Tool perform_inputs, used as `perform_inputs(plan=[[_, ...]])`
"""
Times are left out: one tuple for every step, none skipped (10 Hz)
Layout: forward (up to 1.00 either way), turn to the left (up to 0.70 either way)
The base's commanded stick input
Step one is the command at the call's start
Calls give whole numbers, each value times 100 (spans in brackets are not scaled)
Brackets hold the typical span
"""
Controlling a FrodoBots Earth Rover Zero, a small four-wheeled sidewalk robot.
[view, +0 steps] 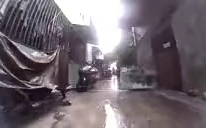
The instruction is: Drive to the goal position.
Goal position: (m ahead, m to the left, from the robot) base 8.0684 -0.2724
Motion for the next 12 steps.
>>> perform_inputs(plan=[[99, -19], [99, -20], [99, 0], [99, 0], [99, 0], [99, 0], [99, 0], [99, 0], [99, 0], [99, 0], [99, 0], [99, 0]])
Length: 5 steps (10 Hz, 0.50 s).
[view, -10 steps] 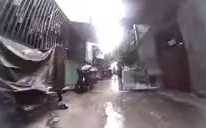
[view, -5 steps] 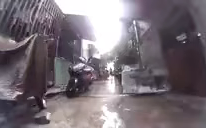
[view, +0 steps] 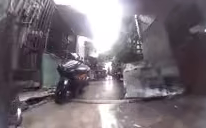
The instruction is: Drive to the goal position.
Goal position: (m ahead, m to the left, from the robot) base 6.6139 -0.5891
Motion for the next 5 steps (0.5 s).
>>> perform_inputs(plan=[[99, 0], [99, 0], [99, 0], [99, 0], [99, 0]])
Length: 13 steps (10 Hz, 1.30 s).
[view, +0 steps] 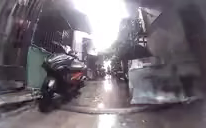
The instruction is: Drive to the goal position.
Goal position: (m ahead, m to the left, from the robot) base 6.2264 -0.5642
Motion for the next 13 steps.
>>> perform_inputs(plan=[[99, 0], [99, 0], [99, 0], [99, 0], [99, 0], [99, 0], [99, 0], [99, 0], [99, 0], [99, 0], [99, 0], [99, 0], [99, 0]])
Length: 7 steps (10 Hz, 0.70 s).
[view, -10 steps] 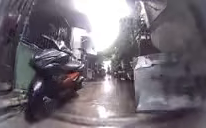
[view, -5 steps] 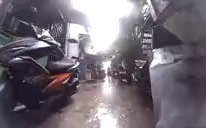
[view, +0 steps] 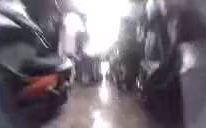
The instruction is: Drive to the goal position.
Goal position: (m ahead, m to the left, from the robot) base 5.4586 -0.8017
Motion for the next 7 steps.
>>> perform_inputs(plan=[[99, 0], [99, 0], [99, 0], [99, 0], [99, 0], [99, 0], [99, 0]])
